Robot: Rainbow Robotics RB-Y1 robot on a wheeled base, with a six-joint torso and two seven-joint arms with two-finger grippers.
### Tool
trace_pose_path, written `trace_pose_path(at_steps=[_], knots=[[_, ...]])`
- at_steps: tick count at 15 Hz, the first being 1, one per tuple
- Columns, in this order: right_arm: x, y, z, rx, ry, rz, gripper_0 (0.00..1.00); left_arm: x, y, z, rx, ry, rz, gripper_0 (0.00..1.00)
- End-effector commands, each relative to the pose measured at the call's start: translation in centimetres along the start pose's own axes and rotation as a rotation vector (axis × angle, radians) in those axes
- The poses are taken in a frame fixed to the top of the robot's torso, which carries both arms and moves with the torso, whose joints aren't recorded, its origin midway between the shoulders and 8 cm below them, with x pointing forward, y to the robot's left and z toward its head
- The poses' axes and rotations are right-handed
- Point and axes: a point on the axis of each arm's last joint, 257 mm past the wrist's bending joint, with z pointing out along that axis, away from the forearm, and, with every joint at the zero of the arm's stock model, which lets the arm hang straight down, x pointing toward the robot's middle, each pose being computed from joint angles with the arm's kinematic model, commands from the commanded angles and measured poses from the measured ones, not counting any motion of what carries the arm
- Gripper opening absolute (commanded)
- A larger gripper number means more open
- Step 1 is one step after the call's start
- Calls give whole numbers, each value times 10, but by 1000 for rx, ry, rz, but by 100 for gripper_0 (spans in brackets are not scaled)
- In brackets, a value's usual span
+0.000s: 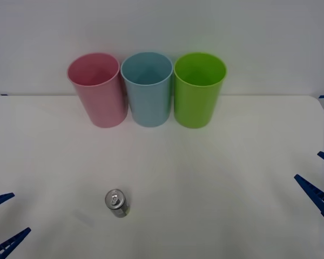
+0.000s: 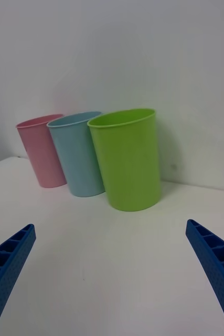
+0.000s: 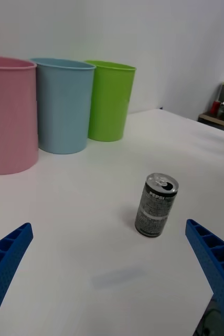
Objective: Grasp the object on the table and drop it into the matching bin: aluminum can to the light blue bin, PET bottle to the pink bin.
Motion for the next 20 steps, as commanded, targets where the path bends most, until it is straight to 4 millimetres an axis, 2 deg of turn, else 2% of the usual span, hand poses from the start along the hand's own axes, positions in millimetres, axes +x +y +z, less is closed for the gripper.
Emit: trace_pose_path(at_steps=[1,5,9,13,20], knots=[[0,0,0,0,0,0,100,19,-8,0,18,19,29,100],[0,0,0,0,0,0,100,42,-24,11,73,50,56,100],[0,0,0,0,0,0,100,52,-39,29,113,42,62,100],[0,0,0,0,0,0,100,60,-50,58,104,0,73,100],[0,0,0,0,0,0,100,66,-55,99,100,-22,130,100]])
